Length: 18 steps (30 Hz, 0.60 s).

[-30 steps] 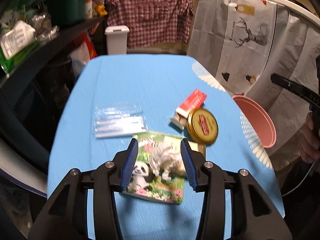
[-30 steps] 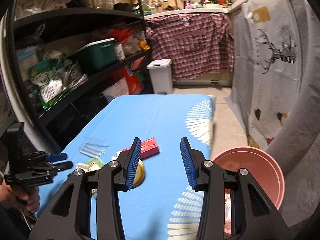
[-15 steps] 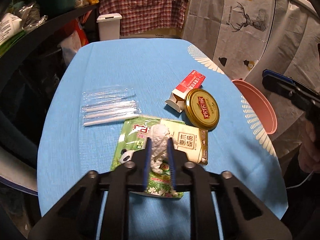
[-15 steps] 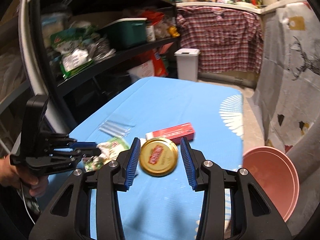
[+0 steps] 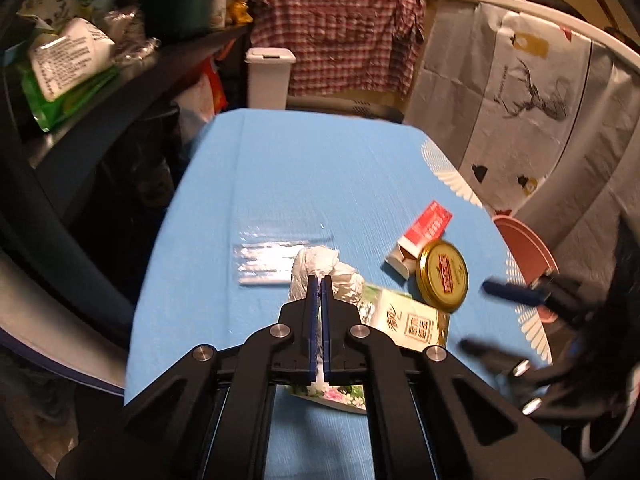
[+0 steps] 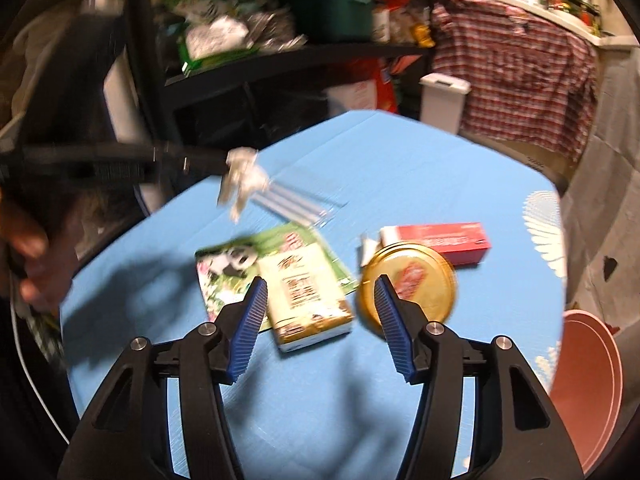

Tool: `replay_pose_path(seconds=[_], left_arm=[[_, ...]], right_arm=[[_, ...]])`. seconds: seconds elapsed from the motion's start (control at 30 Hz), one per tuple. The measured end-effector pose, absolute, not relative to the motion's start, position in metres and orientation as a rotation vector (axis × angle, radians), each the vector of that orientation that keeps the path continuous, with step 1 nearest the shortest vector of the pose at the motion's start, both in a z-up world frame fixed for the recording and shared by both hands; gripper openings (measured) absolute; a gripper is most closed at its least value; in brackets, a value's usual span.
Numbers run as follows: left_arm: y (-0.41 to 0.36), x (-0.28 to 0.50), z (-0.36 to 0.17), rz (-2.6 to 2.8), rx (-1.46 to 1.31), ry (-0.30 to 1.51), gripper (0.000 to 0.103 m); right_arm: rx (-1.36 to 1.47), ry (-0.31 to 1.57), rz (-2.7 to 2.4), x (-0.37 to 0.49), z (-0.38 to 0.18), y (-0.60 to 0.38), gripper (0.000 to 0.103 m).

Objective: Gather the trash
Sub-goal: 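Grasp the crumpled white tissue with the left gripper while the right grasps the tissue pack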

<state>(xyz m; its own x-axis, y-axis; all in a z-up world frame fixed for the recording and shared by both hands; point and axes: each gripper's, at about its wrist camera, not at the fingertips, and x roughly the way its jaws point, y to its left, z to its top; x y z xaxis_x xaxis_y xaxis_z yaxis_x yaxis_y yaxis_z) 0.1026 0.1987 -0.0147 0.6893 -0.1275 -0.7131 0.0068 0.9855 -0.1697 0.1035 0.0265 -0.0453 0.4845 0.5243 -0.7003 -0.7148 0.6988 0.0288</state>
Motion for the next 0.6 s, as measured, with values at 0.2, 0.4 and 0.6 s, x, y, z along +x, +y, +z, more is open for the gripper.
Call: replay_pose_path(seconds=[0.2,0.4,0.6], left_arm=[[0.207,0.106,-0.008,-0.069,-0.178,0.783,0.001],[0.211,0.106,-0.003,-0.078,-0.187,0.765,0.001],[0.208,0.107,-0.002,-0.086,-0.18,0.764,0.001]], right_arm=[[-0.357,0.802,0.791,0.106,-0.072,0.046,0.056],[-0.38,0.803,0.769,0.106,-0.077,0.047,0.057],[-0.411,0.803,0.755,0.103,-0.079,0.049,0.058]])
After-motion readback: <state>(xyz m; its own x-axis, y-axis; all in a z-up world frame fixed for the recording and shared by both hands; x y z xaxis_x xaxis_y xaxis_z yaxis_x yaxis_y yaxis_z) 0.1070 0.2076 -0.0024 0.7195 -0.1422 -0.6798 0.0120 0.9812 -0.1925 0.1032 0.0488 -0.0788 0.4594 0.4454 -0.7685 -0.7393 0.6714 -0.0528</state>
